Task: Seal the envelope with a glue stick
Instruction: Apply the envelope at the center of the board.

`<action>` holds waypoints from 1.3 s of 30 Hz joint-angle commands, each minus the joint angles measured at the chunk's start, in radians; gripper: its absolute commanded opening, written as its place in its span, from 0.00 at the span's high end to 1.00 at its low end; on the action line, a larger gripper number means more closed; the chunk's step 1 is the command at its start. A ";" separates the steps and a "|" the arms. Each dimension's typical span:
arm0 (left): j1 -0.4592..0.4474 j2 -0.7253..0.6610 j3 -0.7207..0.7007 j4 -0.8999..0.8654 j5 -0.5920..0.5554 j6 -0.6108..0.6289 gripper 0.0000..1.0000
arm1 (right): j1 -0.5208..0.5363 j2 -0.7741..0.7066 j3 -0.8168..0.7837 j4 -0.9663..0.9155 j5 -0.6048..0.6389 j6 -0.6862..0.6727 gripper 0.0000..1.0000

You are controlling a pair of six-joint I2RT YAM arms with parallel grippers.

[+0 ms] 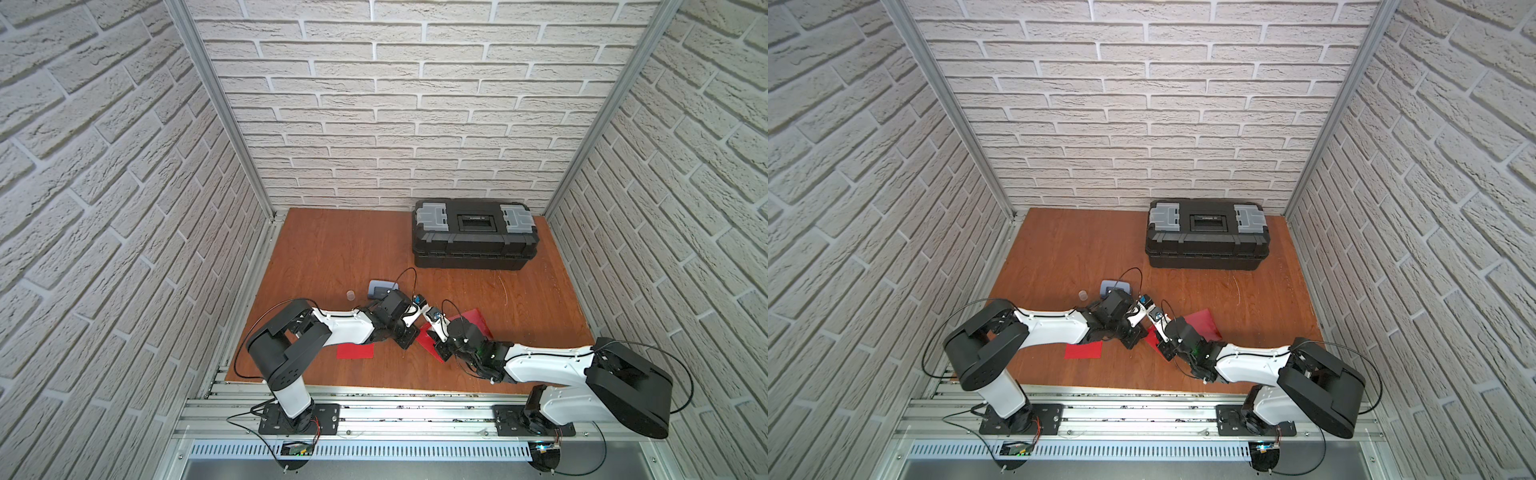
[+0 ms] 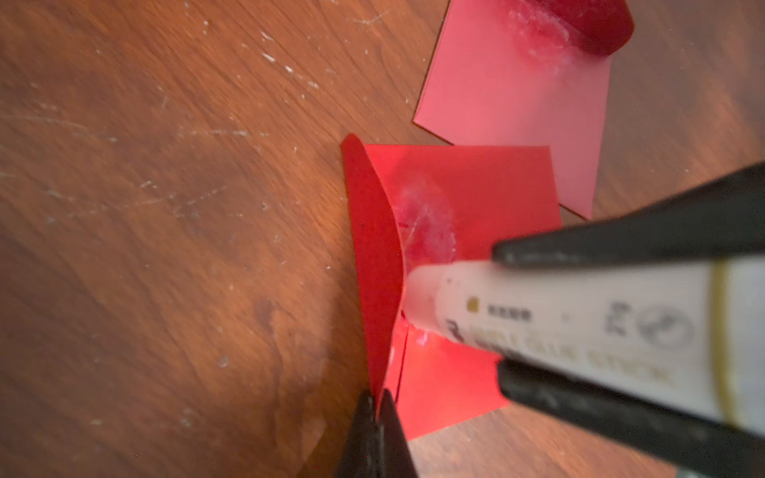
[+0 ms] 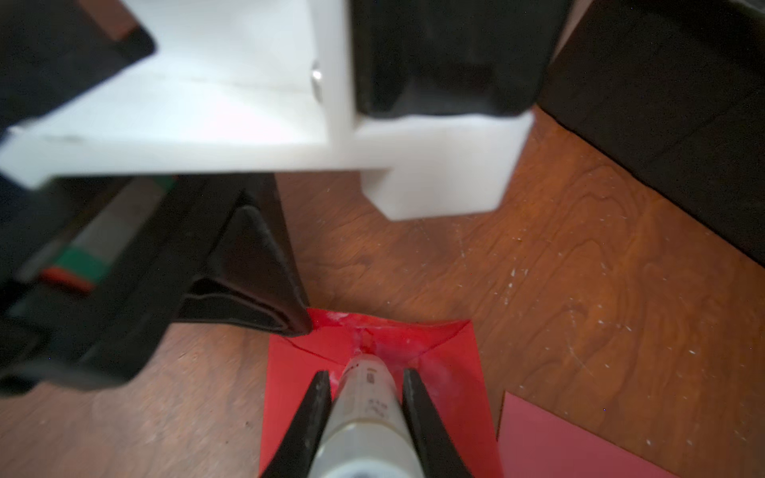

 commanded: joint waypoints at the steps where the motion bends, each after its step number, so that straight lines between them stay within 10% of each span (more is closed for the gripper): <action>1: -0.003 0.005 0.002 -0.030 0.023 0.001 1.00 | 0.012 0.019 0.016 -0.075 0.078 0.011 0.97; 9: 0.009 -0.008 -0.017 -0.018 0.019 -0.010 1.00 | 0.027 -0.018 0.027 -0.099 -0.299 -0.028 0.97; 17: 0.020 -0.018 -0.030 -0.005 0.043 -0.011 1.00 | 0.025 0.002 0.088 -0.309 0.123 0.108 0.97; 22: 0.024 -0.020 -0.033 -0.005 0.048 -0.010 1.00 | 0.025 0.018 0.112 -0.358 0.183 0.156 0.97; 30: 0.025 -0.018 -0.031 -0.005 0.052 -0.011 1.00 | 0.025 0.005 0.049 -0.107 -0.275 0.039 0.97; 39: 0.026 -0.022 -0.035 -0.005 0.051 -0.013 1.00 | 0.022 0.036 0.116 -0.384 0.195 0.192 0.97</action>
